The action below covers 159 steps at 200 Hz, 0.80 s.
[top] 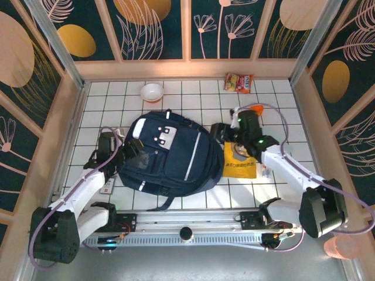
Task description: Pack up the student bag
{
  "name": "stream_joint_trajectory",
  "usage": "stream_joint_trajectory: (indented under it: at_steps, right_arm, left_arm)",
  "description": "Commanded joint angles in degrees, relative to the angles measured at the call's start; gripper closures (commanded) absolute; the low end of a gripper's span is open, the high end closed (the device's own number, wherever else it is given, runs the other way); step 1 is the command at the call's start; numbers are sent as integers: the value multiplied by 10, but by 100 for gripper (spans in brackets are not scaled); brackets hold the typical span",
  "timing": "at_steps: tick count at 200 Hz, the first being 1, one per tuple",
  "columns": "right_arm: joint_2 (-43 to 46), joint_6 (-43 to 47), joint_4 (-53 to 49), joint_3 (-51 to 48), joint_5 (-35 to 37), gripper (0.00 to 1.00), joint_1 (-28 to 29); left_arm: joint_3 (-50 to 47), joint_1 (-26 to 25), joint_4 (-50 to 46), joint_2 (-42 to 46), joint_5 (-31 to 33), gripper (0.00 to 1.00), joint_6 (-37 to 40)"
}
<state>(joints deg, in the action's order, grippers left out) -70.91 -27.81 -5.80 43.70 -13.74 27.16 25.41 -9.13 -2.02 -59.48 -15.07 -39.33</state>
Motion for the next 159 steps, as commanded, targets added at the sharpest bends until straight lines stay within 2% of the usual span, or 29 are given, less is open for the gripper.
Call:
stream_joint_trajectory:
  at_steps: [1, 30, 43, 64, 90, 131, 159]
  right_arm:
    - [-33, -78, 31, -26, 52, 33, 48]
    - [-96, -107, 48, -51, 45, 41, 87]
    - [-113, -121, 40, -60, 48, 41, 103]
    - [-105, -157, 27, -84, 48, 41, 135]
    - [-85, -206, 17, -110, 20, 41, 164]
    - [-76, -258, 24, -126, -29, 41, 212]
    - [-109, -262, 23, -97, -52, 41, 242]
  left_arm:
    - [-9, -2, 6, -29, -10, 55, -16]
    - [2, -2, 78, -127, -21, 59, -29]
    - [20, -1, 94, -165, -14, 60, -20]
    - [62, -2, 107, -219, -5, 62, -2]
    - [106, -3, 135, -290, -29, 65, -2]
    - [154, -11, 157, -356, -35, 66, 8]
    - [186, -18, 157, -384, -36, 65, 19]
